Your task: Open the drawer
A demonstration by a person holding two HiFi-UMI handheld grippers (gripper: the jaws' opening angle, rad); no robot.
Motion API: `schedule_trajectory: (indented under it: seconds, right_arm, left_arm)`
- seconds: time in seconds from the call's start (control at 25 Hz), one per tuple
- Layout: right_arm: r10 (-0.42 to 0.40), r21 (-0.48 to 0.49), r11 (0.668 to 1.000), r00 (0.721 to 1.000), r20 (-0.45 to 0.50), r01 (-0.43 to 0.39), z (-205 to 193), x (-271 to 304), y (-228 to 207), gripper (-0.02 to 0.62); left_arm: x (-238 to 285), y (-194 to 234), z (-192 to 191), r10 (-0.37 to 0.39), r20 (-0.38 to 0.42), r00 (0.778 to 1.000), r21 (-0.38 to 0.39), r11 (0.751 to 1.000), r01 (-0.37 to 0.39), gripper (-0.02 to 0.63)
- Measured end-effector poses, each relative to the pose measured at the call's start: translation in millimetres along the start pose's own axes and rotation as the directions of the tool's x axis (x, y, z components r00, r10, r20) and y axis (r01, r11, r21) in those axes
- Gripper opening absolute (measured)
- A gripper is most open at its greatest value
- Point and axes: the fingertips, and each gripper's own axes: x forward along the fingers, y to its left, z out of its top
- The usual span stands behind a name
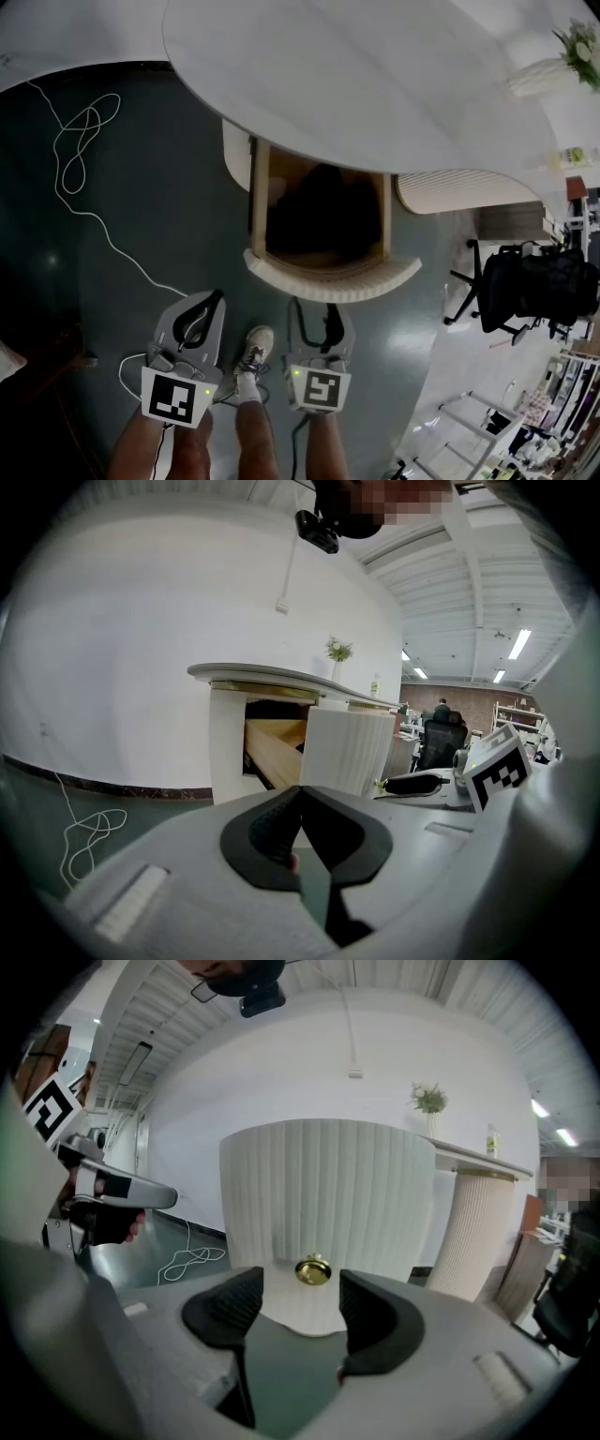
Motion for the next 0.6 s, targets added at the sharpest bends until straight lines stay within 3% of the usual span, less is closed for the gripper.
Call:
schedule_trajectory:
  seconds: [0.32,0.6]
  right_arm:
    - [-0.008,0.005,1.000,1.000,-0.003,0.008,3.7,-12.1,-2.1,0.270]
    - [0.002,0.004,1.000,1.000,0.004,-0.002,32.0,-24.7,-6.9,0.270]
  left_arm:
    - [-3.7,1.7,8.5,0.005,0.002,1.000,0.015,1.000,-0.005,0.009]
    - [-15.6,2.6,37.0,0.018,0.023,1.000,0.033,0.999,-0.018,0.009]
